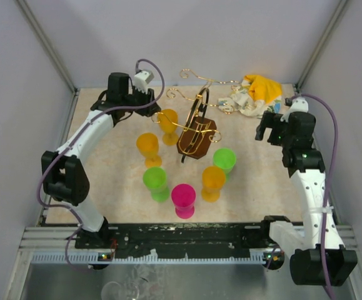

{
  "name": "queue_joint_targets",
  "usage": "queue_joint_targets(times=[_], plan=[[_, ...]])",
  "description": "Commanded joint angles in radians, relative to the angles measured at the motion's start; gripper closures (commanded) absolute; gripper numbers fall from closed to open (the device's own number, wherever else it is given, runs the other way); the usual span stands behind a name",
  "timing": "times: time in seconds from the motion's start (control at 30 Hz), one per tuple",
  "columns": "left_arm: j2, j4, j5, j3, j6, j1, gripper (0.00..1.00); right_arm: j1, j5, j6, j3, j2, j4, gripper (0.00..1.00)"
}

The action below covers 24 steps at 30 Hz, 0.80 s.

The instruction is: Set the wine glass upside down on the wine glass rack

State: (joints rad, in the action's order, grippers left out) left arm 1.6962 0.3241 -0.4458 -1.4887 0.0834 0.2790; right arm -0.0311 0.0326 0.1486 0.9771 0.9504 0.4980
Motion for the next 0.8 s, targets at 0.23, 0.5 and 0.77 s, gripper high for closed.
queue_joint_targets(times=[0.23, 0.5, 0.77], plan=[[0.104, 0.026, 0.046, -0.054, 0.008, 0.04, 0.66, -0.001, -0.018, -0.021, 0.003, -0.036, -0.043, 0.01], [0.124, 0.035, 0.057, -0.054, 0.011, 0.048, 0.93, -0.001, -0.02, -0.02, -0.002, -0.036, -0.047, 0.01], [0.083, 0.04, 0.209, -0.055, 0.013, 0.046, 1.0, -0.002, -0.021, -0.009, -0.005, -0.035, -0.047, 0.01]])
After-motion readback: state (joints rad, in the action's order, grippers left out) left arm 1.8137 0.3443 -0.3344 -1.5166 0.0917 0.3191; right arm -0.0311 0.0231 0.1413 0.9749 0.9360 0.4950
